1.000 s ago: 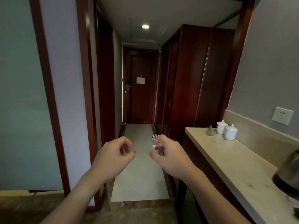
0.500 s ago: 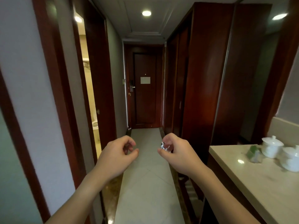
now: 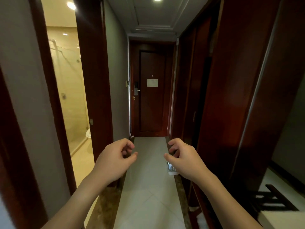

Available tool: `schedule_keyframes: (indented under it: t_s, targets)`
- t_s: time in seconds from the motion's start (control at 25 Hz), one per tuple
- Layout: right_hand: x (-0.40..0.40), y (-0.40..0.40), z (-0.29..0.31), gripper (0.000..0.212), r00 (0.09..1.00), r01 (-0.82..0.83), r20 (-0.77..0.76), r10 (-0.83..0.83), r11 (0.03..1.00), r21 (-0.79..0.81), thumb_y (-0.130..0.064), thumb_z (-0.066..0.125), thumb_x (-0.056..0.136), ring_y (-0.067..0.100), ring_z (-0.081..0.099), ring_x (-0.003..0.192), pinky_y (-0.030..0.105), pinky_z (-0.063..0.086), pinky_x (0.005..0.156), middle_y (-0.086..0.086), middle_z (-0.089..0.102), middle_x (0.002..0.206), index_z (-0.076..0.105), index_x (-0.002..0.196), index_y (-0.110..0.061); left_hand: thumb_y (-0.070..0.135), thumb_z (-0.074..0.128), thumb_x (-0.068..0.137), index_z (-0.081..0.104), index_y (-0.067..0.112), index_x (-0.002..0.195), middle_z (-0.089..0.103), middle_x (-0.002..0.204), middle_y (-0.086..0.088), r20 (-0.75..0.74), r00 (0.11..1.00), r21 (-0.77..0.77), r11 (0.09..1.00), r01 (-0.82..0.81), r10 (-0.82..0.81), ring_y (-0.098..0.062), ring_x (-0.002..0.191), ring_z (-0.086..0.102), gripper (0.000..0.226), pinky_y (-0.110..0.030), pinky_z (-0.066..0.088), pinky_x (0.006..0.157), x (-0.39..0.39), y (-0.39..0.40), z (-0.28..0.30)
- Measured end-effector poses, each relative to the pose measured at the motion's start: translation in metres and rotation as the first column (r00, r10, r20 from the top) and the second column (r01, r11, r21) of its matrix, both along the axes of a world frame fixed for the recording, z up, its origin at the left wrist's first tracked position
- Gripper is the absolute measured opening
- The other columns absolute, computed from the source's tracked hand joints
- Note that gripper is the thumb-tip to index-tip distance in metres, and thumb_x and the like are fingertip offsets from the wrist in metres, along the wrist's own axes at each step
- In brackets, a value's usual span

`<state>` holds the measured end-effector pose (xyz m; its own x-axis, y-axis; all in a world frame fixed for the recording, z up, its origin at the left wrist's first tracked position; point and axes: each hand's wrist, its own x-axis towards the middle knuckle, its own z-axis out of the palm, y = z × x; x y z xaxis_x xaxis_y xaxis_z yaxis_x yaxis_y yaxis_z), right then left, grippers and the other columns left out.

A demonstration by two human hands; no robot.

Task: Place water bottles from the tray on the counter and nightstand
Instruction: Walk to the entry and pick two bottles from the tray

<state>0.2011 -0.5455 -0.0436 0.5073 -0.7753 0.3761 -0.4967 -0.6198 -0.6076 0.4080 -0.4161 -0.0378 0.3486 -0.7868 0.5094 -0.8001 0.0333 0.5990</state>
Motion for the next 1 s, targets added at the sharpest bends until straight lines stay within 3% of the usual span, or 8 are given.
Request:
schedule_keyframes:
  t_s: [0.12, 0.32, 0.56, 0.76, 0.88, 1.0]
  targets:
    - [0.056, -0.087, -0.009, 0.051, 1.000, 0.021, -0.009, -0.021, 1.000, -0.012, -0.053, 0.063, 0.085, 0.003, 0.061, 0.086, 0.028, 0.056, 0.075, -0.017, 0.060, 0.105, 0.052, 0.130, -0.032, 0.033, 0.072, 0.082, 0.056, 0.042, 0.085, 0.063, 0.081, 0.015, 0.016, 1.000, 0.020, 1.000, 0.022, -0.022, -0.003, 0.077, 0.061, 0.018, -0.021, 0.052, 0.063, 0.058, -0.090, -0.011]
    - [0.150, -0.224, 0.019, 0.045, 0.999, 0.022, -0.026, -0.023, 0.999, -0.048, -0.050, 0.064, 0.087, 0.000, 0.059, 0.087, 0.016, 0.044, 0.066, -0.020, 0.059, 0.103, 0.052, 0.128, -0.034, 0.036, 0.070, 0.081, 0.060, 0.038, 0.091, 0.063, 0.085, 0.015, 0.025, 0.997, 0.003, 0.998, 0.069, -0.069, -0.004, 0.082, 0.061, 0.015, -0.032, 0.057, 0.072, 0.154, -0.233, 0.018]
    - [0.229, -0.360, 0.033, 0.043, 1.000, 0.016, -0.011, -0.017, 0.996, -0.083, -0.046, 0.066, 0.088, 0.001, 0.058, 0.086, 0.019, 0.047, 0.070, -0.019, 0.058, 0.099, 0.054, 0.126, -0.032, 0.032, 0.072, 0.083, 0.064, 0.028, 0.098, 0.064, 0.088, 0.014, 0.061, 0.995, 0.007, 0.997, 0.083, -0.083, -0.005, 0.083, 0.062, 0.017, -0.035, 0.057, 0.075, 0.231, -0.373, 0.034]
    - [0.287, -0.486, 0.023, 0.043, 1.000, -0.002, -0.003, 0.001, 0.994, -0.106, -0.048, 0.066, 0.087, -0.001, 0.057, 0.087, 0.017, 0.045, 0.069, -0.021, 0.058, 0.098, 0.054, 0.125, -0.033, 0.036, 0.072, 0.083, 0.061, 0.031, 0.105, 0.064, 0.091, 0.015, 0.029, 0.997, 0.026, 0.997, 0.066, -0.067, -0.004, 0.086, 0.062, 0.025, -0.032, 0.056, 0.077, 0.287, -0.489, 0.017]
    - [0.317, -0.575, 0.018, 0.044, 1.000, -0.007, -0.003, 0.006, 0.989, -0.147, -0.049, 0.066, 0.086, -0.002, 0.057, 0.086, 0.017, 0.045, 0.067, -0.023, 0.056, 0.097, 0.053, 0.125, -0.035, 0.037, 0.073, 0.083, 0.059, 0.034, 0.102, 0.063, 0.090, 0.015, 0.030, 0.998, 0.046, 0.998, 0.053, -0.054, -0.003, 0.084, 0.062, 0.024, -0.029, 0.055, 0.075, 0.319, -0.575, 0.017]
    - [0.345, -0.673, 0.023, 0.045, 1.000, -0.002, -0.023, -0.002, 0.982, -0.187, -0.050, 0.065, 0.086, 0.000, 0.057, 0.087, 0.021, 0.048, 0.070, -0.023, 0.055, 0.098, 0.052, 0.127, -0.034, 0.041, 0.072, 0.078, 0.061, 0.031, 0.096, 0.065, 0.085, 0.014, 0.054, 0.997, 0.011, 0.999, 0.054, -0.054, -0.005, 0.082, 0.063, 0.024, -0.035, 0.056, 0.074, 0.349, -0.667, 0.024]
